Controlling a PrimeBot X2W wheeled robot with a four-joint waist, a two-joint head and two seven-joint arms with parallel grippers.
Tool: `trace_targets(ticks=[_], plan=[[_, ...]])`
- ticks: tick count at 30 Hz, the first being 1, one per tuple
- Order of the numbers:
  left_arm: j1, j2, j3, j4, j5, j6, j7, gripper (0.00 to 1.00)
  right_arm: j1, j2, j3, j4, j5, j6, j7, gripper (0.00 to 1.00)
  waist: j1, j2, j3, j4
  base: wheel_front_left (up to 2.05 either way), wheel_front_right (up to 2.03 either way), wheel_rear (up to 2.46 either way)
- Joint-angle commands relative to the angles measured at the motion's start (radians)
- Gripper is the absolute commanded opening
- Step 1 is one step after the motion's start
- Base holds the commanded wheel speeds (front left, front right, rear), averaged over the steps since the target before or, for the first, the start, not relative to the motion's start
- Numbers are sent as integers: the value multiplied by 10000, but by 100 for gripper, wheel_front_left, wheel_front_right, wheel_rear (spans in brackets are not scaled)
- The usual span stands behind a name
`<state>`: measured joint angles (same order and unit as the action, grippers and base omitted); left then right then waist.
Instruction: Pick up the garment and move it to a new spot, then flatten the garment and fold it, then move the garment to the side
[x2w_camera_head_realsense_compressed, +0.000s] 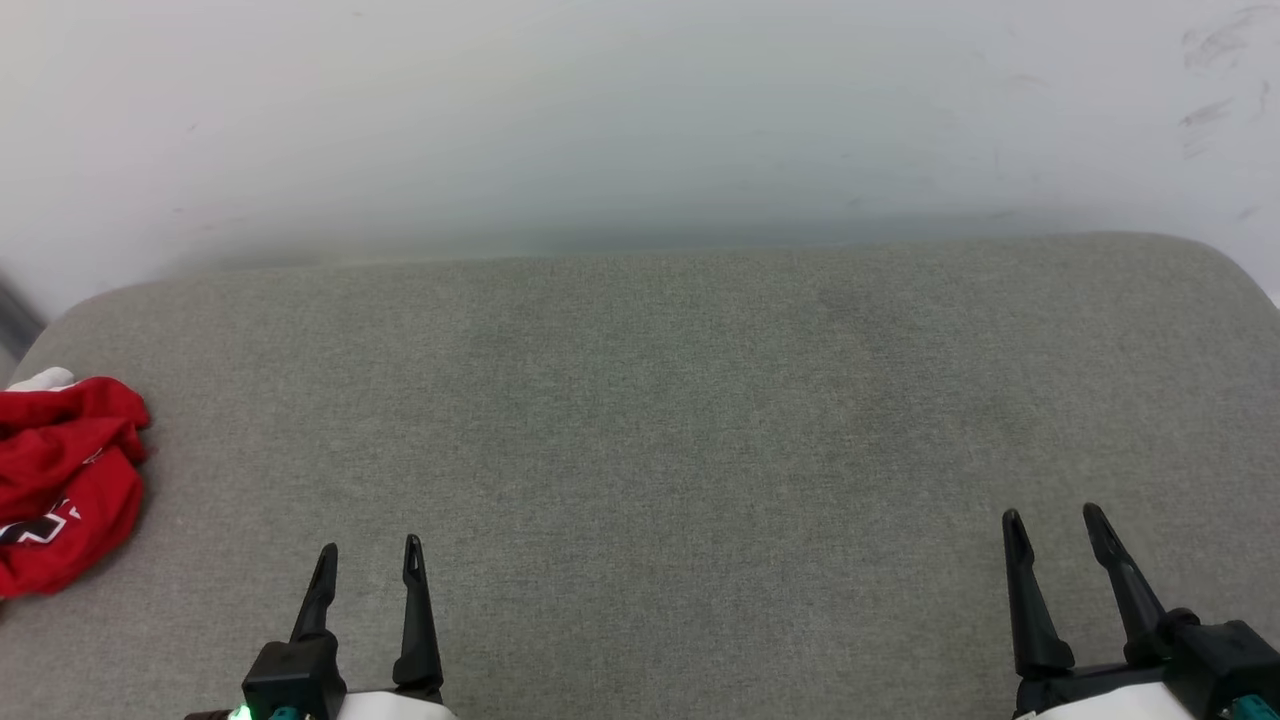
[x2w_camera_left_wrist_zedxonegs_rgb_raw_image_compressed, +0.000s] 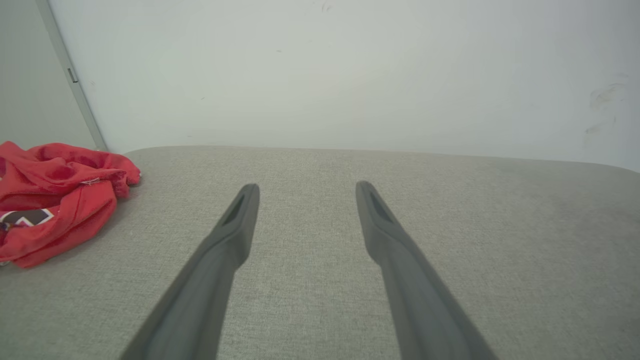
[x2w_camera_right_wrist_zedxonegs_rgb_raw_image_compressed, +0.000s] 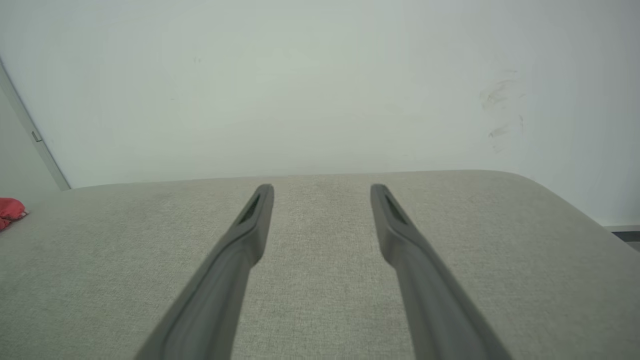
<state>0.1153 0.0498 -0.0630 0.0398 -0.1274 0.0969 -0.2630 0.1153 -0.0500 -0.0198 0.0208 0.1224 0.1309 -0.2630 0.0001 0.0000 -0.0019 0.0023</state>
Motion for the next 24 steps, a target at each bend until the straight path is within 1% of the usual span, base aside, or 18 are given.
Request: trace_targets(ticks=[1,14,18,24], plan=[[-8,9,1,32,-42,-34,-28,100,106,-3,-4,24,10,-3,-28,100,-1,0,10,3,0,0,0],[-87,9,103,84,-33,-57,-28,100,105,-3,40,67,112,-3,-28,100,-1,0,22,96,0,0,0],[-161,10,123,84,44,-55,-28,100,96,-3,36,15,40,-3,-28,100,-1,0,31,310,0,0,0],[-150,9,262,44,40,75,-28,100,132,-3,91,-45,-6,-3,-27,100,-1,0,24,808,0,0,0]])
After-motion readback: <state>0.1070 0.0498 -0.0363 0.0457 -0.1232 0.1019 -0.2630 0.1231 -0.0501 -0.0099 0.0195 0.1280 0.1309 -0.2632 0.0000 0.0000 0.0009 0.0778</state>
